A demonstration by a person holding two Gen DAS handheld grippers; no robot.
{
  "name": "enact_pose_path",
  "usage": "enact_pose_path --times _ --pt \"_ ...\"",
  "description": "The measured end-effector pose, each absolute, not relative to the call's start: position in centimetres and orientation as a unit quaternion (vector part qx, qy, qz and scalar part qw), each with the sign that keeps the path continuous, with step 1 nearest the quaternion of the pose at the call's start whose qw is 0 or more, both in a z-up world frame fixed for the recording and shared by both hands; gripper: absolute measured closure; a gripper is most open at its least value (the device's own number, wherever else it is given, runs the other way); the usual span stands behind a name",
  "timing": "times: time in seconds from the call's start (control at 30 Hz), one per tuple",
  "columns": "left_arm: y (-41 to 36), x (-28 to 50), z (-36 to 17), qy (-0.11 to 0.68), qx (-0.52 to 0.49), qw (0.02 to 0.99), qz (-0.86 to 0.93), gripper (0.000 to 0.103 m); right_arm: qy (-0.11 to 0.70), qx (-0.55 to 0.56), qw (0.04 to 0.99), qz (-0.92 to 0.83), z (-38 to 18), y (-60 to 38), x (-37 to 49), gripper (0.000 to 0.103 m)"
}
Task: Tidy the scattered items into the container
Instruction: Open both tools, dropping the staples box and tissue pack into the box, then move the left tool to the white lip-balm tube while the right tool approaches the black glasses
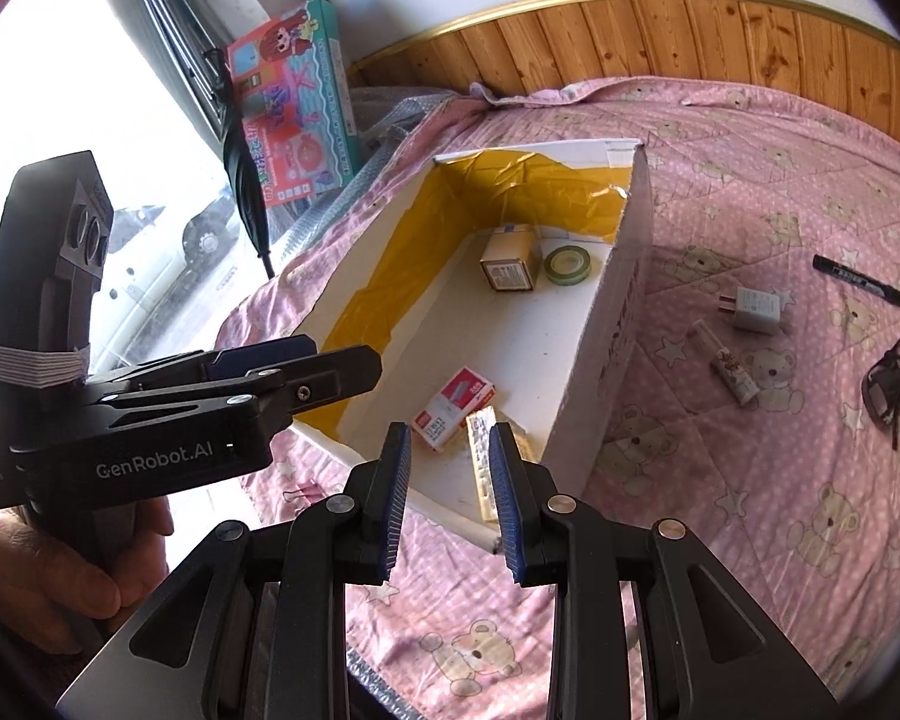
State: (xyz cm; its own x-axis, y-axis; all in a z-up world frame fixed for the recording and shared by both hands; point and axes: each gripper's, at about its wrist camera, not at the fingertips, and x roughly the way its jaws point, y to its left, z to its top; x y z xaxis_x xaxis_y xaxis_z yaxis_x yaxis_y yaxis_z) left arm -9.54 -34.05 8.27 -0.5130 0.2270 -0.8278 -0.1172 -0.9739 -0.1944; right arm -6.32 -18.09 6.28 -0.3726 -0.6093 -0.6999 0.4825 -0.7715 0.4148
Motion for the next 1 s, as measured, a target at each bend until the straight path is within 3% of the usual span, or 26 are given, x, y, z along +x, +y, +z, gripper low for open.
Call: enact_pose_path --times 1.0 --pt "-16.1 -10.2 6.6 0.014 -0.503 0.209 0.838 0.044 -0.194 0.457 0.234 -0.836 2.4 -2.7 -6.4 0.072"
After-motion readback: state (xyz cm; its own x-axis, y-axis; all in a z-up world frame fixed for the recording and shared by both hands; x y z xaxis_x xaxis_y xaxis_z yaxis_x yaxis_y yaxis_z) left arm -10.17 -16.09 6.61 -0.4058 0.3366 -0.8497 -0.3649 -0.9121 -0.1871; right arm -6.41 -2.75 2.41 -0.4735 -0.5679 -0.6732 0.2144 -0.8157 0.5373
